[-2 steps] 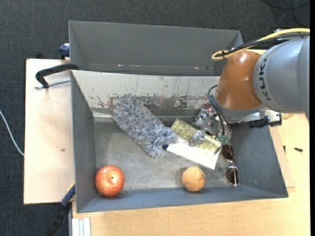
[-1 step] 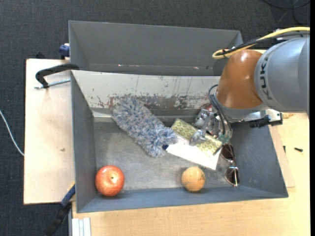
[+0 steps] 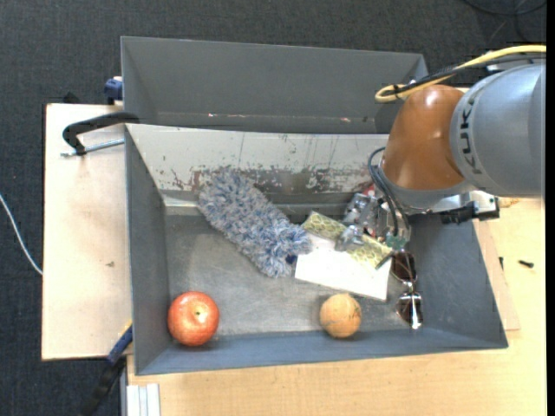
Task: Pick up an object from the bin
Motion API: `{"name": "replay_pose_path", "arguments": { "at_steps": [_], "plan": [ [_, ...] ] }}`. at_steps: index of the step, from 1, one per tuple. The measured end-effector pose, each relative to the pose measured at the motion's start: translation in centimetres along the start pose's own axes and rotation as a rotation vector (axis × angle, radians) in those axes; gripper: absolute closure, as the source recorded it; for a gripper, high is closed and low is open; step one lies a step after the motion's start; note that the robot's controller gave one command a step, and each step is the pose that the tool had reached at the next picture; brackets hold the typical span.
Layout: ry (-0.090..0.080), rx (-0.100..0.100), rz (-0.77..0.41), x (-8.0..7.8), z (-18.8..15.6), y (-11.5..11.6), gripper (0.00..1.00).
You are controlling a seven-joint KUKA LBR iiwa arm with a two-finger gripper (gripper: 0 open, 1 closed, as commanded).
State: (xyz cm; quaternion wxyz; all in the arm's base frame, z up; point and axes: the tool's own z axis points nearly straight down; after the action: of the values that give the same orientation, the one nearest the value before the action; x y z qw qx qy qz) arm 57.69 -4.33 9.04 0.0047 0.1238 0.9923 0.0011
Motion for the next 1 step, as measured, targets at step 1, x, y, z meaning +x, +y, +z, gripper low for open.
{"name": "replay_pose_path", "arguments": {
  "at_steps": [1],
  "plan": [
    [0.008, 0.002, 0.000, 0.14, -0.72, -0.01, 1.00]
  ]
}}
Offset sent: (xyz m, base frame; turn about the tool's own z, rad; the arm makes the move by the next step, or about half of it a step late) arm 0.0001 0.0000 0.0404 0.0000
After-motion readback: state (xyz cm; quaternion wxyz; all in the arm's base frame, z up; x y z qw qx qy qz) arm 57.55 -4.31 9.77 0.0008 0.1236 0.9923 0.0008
